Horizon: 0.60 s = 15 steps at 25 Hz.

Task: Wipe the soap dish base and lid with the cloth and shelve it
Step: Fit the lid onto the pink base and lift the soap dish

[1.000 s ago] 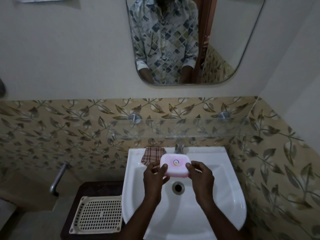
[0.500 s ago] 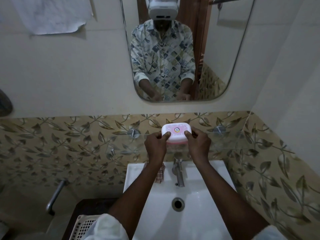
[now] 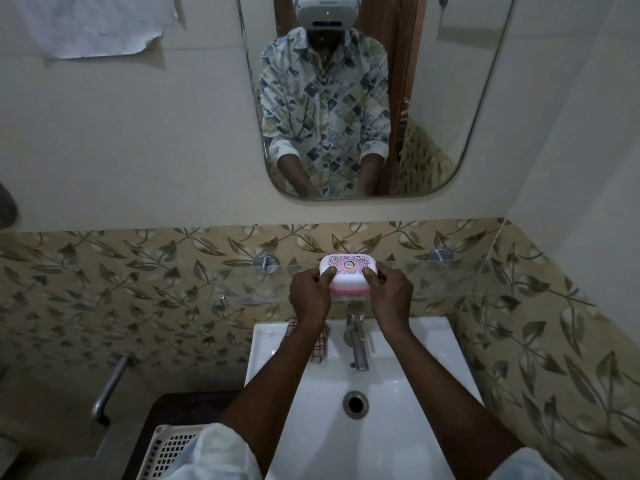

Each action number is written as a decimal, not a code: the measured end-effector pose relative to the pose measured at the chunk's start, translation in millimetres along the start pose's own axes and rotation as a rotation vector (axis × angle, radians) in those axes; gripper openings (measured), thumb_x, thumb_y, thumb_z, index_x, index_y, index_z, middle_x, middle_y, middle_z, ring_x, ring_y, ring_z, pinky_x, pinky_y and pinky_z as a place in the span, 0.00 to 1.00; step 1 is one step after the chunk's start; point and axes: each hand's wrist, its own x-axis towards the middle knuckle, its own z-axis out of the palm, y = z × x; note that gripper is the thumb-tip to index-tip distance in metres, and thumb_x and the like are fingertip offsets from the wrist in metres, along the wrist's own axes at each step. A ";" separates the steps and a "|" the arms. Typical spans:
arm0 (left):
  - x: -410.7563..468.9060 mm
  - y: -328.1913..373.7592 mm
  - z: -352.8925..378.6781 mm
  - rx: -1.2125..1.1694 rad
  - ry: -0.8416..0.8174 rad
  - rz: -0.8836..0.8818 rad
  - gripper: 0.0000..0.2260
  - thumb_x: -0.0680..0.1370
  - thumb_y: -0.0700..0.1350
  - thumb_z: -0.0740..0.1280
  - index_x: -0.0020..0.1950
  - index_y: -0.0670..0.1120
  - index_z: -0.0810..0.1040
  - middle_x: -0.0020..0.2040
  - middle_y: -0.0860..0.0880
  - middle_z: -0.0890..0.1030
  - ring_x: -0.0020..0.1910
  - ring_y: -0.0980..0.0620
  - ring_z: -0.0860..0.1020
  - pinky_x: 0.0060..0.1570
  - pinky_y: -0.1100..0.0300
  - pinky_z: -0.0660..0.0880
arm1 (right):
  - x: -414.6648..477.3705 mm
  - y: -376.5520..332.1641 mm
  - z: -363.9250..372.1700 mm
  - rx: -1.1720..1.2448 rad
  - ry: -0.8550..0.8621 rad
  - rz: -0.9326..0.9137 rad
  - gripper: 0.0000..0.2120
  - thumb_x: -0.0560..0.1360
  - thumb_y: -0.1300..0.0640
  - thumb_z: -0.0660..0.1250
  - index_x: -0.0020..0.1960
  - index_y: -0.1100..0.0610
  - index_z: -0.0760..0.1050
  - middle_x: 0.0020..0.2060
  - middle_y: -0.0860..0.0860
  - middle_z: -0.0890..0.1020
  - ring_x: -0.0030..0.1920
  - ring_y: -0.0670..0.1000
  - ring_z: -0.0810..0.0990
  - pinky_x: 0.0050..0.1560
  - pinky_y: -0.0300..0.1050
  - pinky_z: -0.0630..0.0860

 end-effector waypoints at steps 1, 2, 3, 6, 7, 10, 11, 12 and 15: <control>1.1 0.1 0.4 0.023 0.001 -0.002 0.16 0.77 0.54 0.69 0.51 0.41 0.86 0.43 0.42 0.86 0.44 0.44 0.83 0.45 0.53 0.76 | 1.0 -0.5 0.0 -0.006 0.002 -0.003 0.14 0.77 0.55 0.68 0.55 0.64 0.82 0.45 0.61 0.85 0.45 0.57 0.83 0.47 0.53 0.79; 1.6 0.6 0.7 0.035 0.001 -0.006 0.17 0.77 0.54 0.69 0.52 0.42 0.86 0.44 0.42 0.86 0.46 0.44 0.82 0.47 0.52 0.77 | 2.5 -0.9 -0.4 -0.015 0.004 -0.001 0.14 0.78 0.55 0.68 0.57 0.64 0.82 0.47 0.62 0.85 0.47 0.59 0.82 0.49 0.53 0.79; 1.9 1.4 0.9 0.035 0.002 -0.009 0.17 0.77 0.55 0.70 0.52 0.42 0.86 0.45 0.42 0.86 0.47 0.44 0.82 0.50 0.51 0.77 | 4.2 -1.4 -1.3 -0.024 0.003 0.002 0.15 0.78 0.55 0.68 0.58 0.65 0.81 0.49 0.62 0.84 0.49 0.60 0.82 0.51 0.53 0.79; 4.2 1.6 0.5 0.051 0.001 -0.023 0.18 0.76 0.56 0.70 0.54 0.42 0.86 0.49 0.43 0.86 0.51 0.43 0.82 0.53 0.49 0.77 | 7.1 -1.8 -2.4 -0.034 -0.003 -0.001 0.15 0.77 0.56 0.68 0.59 0.66 0.81 0.50 0.63 0.84 0.50 0.61 0.82 0.52 0.54 0.78; 4.4 0.7 1.0 0.057 0.002 -0.025 0.18 0.76 0.56 0.70 0.54 0.43 0.86 0.49 0.43 0.86 0.51 0.43 0.82 0.54 0.49 0.77 | 6.6 -1.2 -2.7 -0.035 -0.003 -0.007 0.15 0.77 0.56 0.68 0.58 0.66 0.81 0.49 0.64 0.84 0.49 0.61 0.82 0.51 0.55 0.78; 3.5 2.2 1.7 0.060 0.007 -0.016 0.18 0.76 0.56 0.70 0.54 0.43 0.86 0.49 0.43 0.86 0.51 0.43 0.82 0.53 0.49 0.77 | 5.5 0.8 -3.5 -0.030 0.009 -0.010 0.15 0.78 0.56 0.68 0.59 0.65 0.81 0.49 0.63 0.84 0.48 0.59 0.82 0.50 0.53 0.78; 3.6 2.4 1.3 0.061 0.008 -0.012 0.18 0.76 0.56 0.70 0.54 0.43 0.86 0.49 0.43 0.86 0.51 0.43 0.82 0.53 0.50 0.77 | 5.9 1.3 -3.4 -0.033 0.008 -0.008 0.16 0.78 0.56 0.68 0.60 0.65 0.80 0.50 0.63 0.84 0.49 0.60 0.82 0.51 0.53 0.78; 3.6 2.1 0.5 0.064 0.008 -0.009 0.18 0.76 0.56 0.70 0.55 0.43 0.85 0.50 0.43 0.86 0.51 0.44 0.82 0.53 0.50 0.77 | 6.4 1.9 -3.2 -0.035 0.004 -0.007 0.16 0.78 0.56 0.68 0.61 0.65 0.80 0.51 0.63 0.84 0.50 0.60 0.82 0.52 0.54 0.78; 5.5 1.6 0.6 0.064 -0.010 -0.007 0.18 0.76 0.56 0.70 0.57 0.43 0.85 0.51 0.42 0.86 0.52 0.44 0.82 0.55 0.49 0.77 | 7.9 3.3 -1.5 -0.029 0.002 -0.005 0.16 0.78 0.56 0.68 0.61 0.65 0.80 0.51 0.62 0.84 0.50 0.59 0.82 0.52 0.53 0.78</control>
